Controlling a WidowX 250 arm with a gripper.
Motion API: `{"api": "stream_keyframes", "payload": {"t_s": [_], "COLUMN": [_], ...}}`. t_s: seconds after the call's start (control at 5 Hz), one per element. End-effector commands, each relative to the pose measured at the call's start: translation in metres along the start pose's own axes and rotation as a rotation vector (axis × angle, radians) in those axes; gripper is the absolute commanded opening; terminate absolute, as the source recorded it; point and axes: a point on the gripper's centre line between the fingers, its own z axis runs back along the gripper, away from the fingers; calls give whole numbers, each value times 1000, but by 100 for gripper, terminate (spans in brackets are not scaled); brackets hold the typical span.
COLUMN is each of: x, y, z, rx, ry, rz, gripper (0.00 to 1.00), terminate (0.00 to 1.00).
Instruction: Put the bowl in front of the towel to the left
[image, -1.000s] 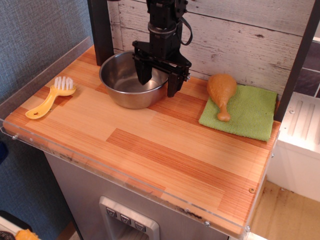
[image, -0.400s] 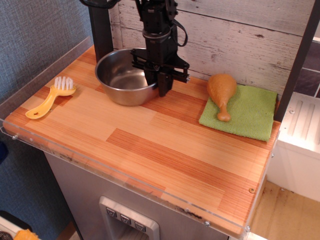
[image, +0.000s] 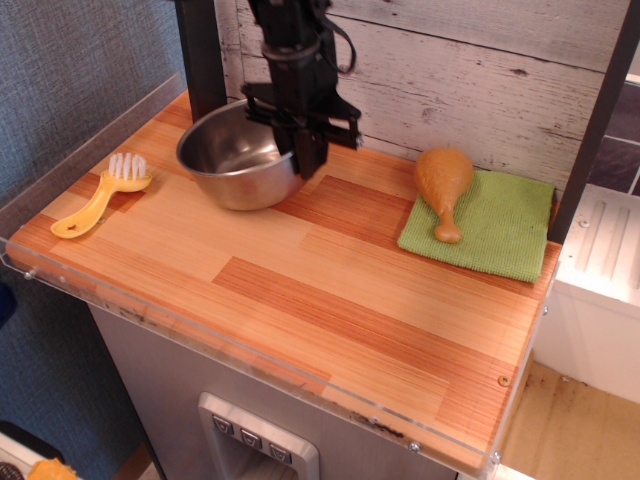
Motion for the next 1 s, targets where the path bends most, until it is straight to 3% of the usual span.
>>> {"api": "stream_keyframes", "payload": {"t_s": [0.0,0.4,0.8], "x": [-32,-70,-97], "y": [-50,-121,-146], "z": [78,59,29], "rx": [-4,20,60], "ry": [-85,2,81], "rz": [-119,-320,-403], "gripper": [0,0,0], "terminate": [0,0,0]}}
